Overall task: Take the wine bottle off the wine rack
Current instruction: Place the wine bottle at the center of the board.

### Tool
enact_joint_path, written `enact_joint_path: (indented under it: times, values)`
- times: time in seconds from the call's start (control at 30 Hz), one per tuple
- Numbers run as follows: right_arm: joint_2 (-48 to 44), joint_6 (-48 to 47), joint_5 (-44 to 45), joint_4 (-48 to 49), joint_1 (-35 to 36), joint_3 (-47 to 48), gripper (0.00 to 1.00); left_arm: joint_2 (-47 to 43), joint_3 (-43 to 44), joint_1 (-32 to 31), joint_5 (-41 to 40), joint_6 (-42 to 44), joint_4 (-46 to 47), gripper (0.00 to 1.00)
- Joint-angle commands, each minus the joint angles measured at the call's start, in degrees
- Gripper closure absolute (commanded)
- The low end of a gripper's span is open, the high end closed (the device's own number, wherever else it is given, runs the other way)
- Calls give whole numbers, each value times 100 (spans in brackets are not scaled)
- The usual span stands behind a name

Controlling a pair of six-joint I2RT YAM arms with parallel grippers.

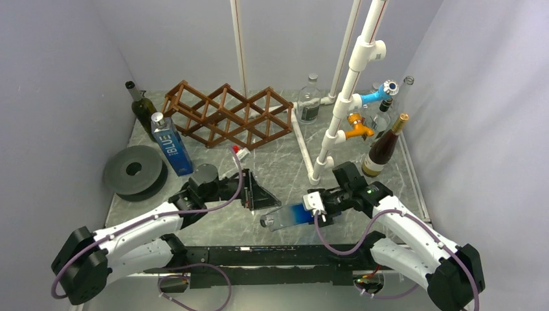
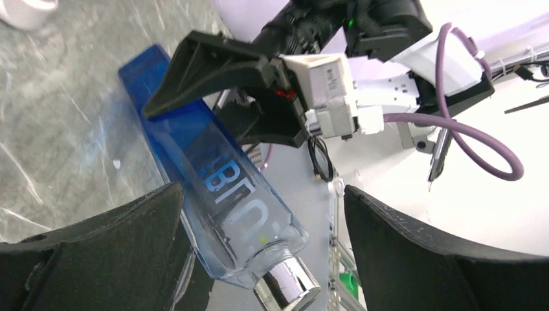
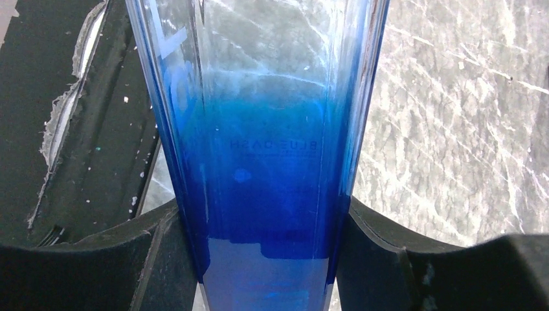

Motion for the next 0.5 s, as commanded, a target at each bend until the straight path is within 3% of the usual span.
enact_joint_path:
  times: [0.0,0.47]
  values:
    - [-188,-5,-609,343,-78,174,100,-510,-170,32,-734,197,474,1]
    - [-173,145,-883,290,-325,235,100,-1513,-1209,33,-1926,-57,1264,0]
